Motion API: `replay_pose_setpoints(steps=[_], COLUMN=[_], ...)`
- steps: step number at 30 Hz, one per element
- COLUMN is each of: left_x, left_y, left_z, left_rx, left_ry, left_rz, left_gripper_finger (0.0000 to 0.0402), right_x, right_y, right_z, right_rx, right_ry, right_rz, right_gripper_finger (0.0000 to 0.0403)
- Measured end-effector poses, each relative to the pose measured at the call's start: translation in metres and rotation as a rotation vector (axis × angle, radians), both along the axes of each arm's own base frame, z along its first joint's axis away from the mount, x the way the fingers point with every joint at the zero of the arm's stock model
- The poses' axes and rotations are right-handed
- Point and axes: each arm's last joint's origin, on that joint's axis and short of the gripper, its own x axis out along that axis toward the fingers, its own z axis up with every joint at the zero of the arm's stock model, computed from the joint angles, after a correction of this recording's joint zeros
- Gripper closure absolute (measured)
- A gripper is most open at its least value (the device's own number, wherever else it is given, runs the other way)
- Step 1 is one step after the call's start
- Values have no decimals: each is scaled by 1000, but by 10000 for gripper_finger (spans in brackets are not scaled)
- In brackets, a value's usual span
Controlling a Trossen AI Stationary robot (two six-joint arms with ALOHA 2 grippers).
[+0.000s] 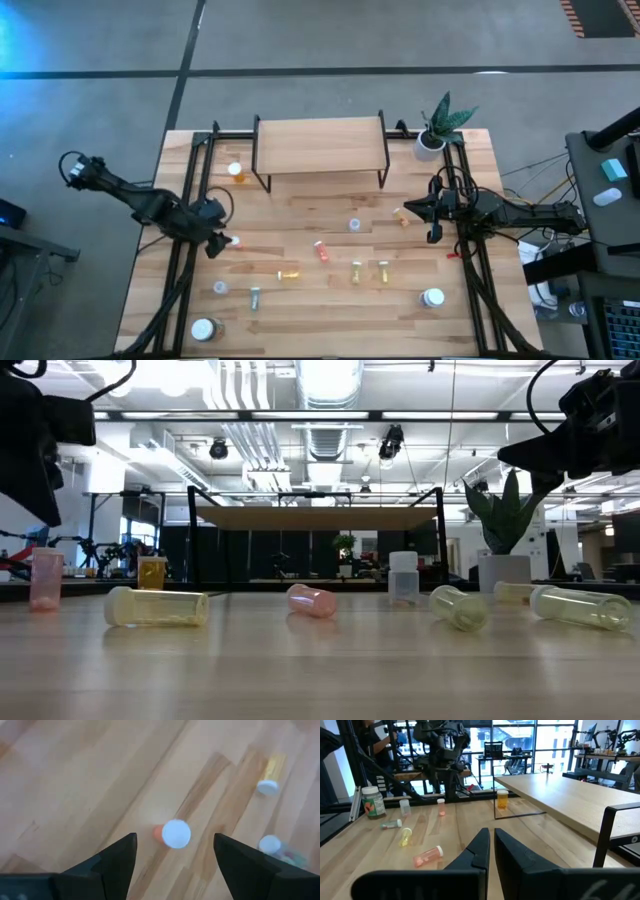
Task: Pick and place medicine bottles onto shelf by color
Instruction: Put the left pink pill bottle on the shelf
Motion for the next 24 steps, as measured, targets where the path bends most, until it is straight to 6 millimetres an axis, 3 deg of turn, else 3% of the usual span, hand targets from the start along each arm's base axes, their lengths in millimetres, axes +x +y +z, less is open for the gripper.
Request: replay_pose_setpoints(steps=[11, 24], left_x=[28, 38], left_y=[-19, -26], left_z=[-16, -32], left_rx=[139, 170], left_ry=[77, 205], left_rz=[-178, -213], left_gripper_finger=[153, 153], right_x=[0, 0], right_y=[0, 0], right_z=[0, 0], right_rx=[0, 0], right_ry=[0, 0], right_rz=[0, 0], right_gripper_finger=[385, 385])
